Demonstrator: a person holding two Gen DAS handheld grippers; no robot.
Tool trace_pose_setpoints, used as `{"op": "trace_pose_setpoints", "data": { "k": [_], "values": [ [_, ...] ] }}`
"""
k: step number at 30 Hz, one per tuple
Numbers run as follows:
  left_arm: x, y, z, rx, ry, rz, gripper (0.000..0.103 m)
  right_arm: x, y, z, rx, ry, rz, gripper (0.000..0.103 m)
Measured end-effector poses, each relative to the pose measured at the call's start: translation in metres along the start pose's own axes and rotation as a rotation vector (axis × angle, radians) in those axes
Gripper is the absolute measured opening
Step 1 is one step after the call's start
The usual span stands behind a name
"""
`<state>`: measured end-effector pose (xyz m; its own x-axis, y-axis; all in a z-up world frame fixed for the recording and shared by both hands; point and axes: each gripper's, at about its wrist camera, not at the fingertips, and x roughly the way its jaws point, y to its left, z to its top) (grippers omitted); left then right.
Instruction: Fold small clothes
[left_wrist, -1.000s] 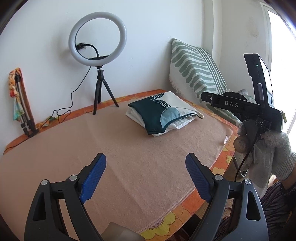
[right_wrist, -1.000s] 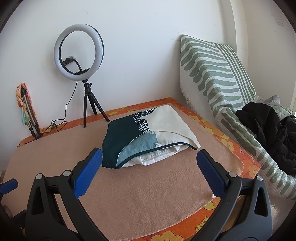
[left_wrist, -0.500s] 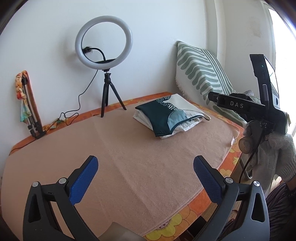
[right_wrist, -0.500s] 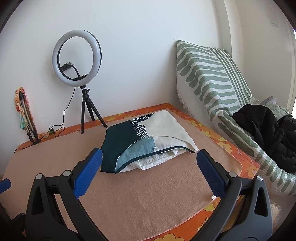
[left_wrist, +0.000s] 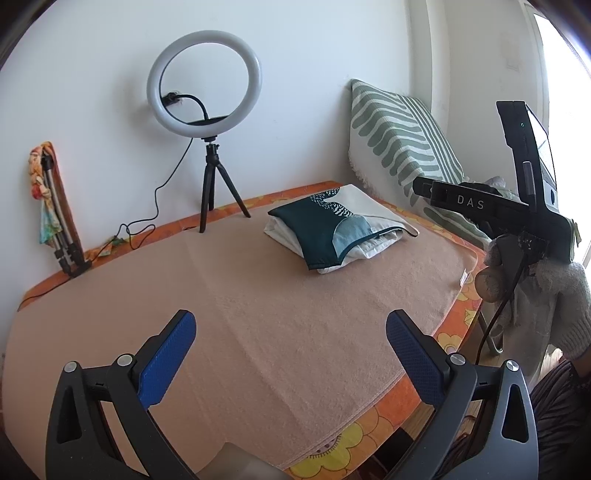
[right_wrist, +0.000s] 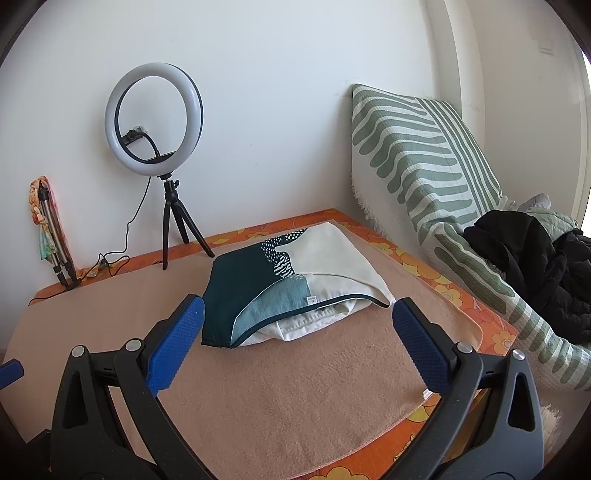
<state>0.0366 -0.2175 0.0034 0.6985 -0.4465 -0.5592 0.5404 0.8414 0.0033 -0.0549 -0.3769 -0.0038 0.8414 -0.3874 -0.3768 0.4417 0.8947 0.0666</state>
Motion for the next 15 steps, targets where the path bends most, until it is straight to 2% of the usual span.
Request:
{"op": "trace_pose_setpoints", "data": {
  "k": [15],
  "values": [
    [-0.0016, -0.0002, 0.0009, 0.004, -0.005, 0.0, 0.103, -0.0009, 0.0003, -0.0005, -0.002, -0.003, 0.0, 0.103]
  ]
}}
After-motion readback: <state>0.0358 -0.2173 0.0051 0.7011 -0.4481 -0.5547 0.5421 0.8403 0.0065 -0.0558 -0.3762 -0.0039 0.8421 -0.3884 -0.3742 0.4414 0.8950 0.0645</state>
